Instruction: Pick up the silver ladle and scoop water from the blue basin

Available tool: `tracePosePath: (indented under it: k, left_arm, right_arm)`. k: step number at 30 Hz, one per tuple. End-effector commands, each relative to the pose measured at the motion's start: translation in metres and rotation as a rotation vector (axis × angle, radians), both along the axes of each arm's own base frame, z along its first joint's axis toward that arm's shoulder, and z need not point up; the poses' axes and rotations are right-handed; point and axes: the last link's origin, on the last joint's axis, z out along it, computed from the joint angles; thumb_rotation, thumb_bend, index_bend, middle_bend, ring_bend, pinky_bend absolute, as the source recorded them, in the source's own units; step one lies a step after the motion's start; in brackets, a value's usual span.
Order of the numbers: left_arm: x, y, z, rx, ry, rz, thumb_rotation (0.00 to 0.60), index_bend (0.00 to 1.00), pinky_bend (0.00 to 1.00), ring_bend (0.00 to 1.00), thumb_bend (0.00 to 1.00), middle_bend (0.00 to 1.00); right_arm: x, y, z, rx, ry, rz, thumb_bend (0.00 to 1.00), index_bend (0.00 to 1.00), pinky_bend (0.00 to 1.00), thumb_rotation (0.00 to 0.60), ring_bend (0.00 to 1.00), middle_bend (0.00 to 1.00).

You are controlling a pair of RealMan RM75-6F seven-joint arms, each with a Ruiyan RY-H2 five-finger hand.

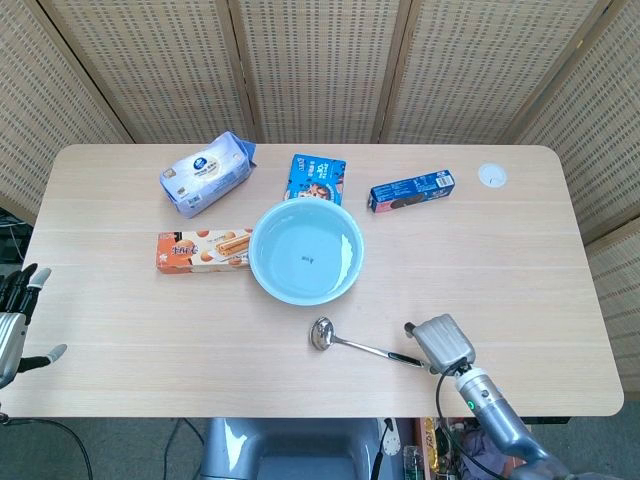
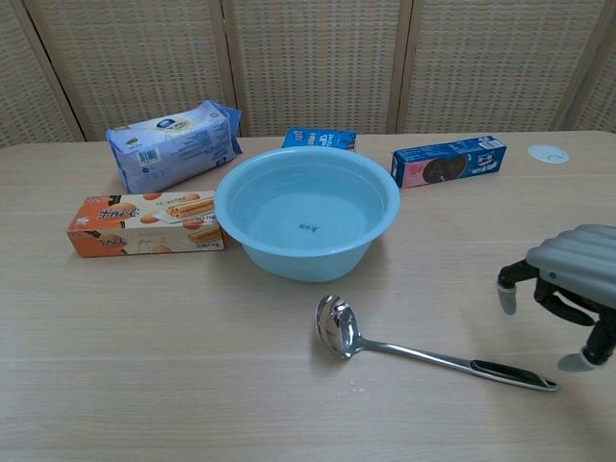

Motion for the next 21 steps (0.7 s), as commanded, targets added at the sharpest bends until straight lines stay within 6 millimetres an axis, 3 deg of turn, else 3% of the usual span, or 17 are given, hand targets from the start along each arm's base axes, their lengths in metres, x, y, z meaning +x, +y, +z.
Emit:
tracePosePath:
  k: [1,9,21]
  left_arm:
    - [0.000,0.001,0.000,0.000,-0.001,0.001,0.600,0.00,0.00,0.00,0.00,0.00]
    - [0.000,0.000,0.000,-0.002,-0.005,-0.002,0.600,0.00,0.00,0.00,0.00,0.00]
    - [0.000,0.001,-0.001,-0.005,-0.004,0.003,0.600,0.00,0.00,0.00,0.00,0.00]
  right_arm:
    - [0.009,-0.002,-0.012,0.006,0.002,0.014,0.00,0.40,1.00,0.600,0.76,0.82]
    - [0.021,0.000,-0.040,0.010,-0.006,0.014,0.00,0.41,1.00,0.600,0.76,0.82]
    - [0.021,-0.005,-0.057,-0.010,0.001,-0.019,0.00,0.45,1.00,0.600,0.76,0.82]
